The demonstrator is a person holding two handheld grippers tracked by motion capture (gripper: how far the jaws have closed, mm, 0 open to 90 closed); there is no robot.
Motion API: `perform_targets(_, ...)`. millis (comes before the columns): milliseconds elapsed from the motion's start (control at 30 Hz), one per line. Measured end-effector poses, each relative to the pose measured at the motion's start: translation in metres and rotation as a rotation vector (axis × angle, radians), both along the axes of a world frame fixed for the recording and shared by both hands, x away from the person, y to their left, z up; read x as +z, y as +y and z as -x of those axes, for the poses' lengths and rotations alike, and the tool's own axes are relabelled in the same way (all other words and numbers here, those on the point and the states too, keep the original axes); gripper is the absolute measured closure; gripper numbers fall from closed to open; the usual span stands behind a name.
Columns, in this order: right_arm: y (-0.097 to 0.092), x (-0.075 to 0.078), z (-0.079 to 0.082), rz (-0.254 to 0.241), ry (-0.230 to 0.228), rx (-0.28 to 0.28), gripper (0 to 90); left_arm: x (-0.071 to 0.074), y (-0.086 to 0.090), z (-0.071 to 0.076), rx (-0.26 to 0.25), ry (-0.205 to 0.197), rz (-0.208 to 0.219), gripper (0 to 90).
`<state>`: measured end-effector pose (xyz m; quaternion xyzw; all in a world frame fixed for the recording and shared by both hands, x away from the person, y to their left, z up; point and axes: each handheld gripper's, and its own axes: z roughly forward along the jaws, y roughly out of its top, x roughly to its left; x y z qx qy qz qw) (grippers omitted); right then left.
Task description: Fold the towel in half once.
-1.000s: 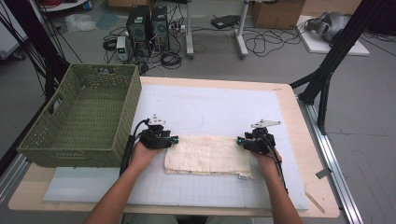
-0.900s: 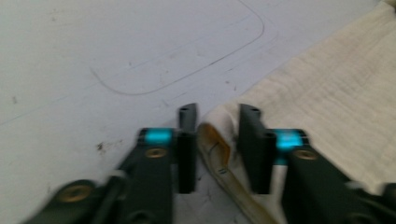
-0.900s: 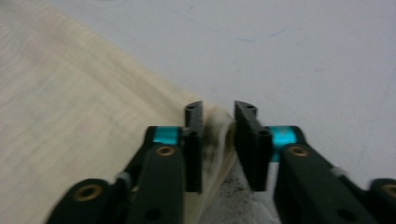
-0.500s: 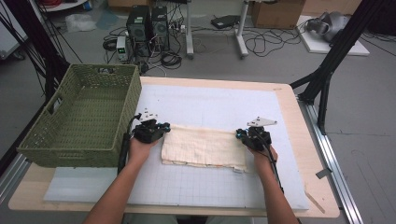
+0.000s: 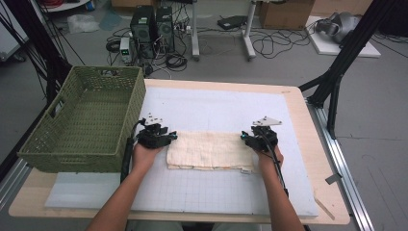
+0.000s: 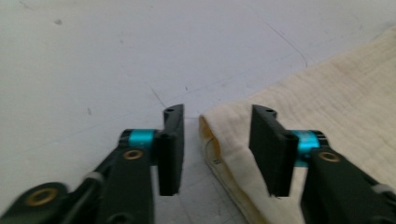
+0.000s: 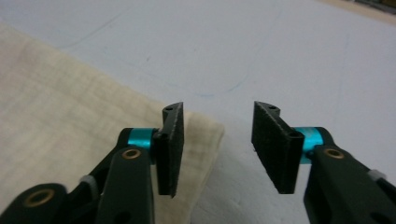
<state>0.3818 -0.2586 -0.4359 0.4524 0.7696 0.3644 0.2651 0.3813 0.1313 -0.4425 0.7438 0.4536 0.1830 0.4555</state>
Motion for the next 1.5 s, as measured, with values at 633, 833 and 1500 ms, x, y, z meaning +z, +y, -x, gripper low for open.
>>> perform_targets(633,-0.018,0.020,0.034,-0.140,-0.033,0.129,16.5,0.025,0.014,0.039,-0.096,-0.106,0.196,18.4)
perform_targets(833,-0.035,0.020,0.056,-0.175,-0.057,0.119,11.5,0.025,0.017,0.054,-0.126,-0.147,0.210,17.9)
perform_targets(1500,-0.044,0.014,0.084,-0.140,-0.055,0.139,11.0,0.015,0.015,0.059,-0.152,-0.130,0.193,18.1)
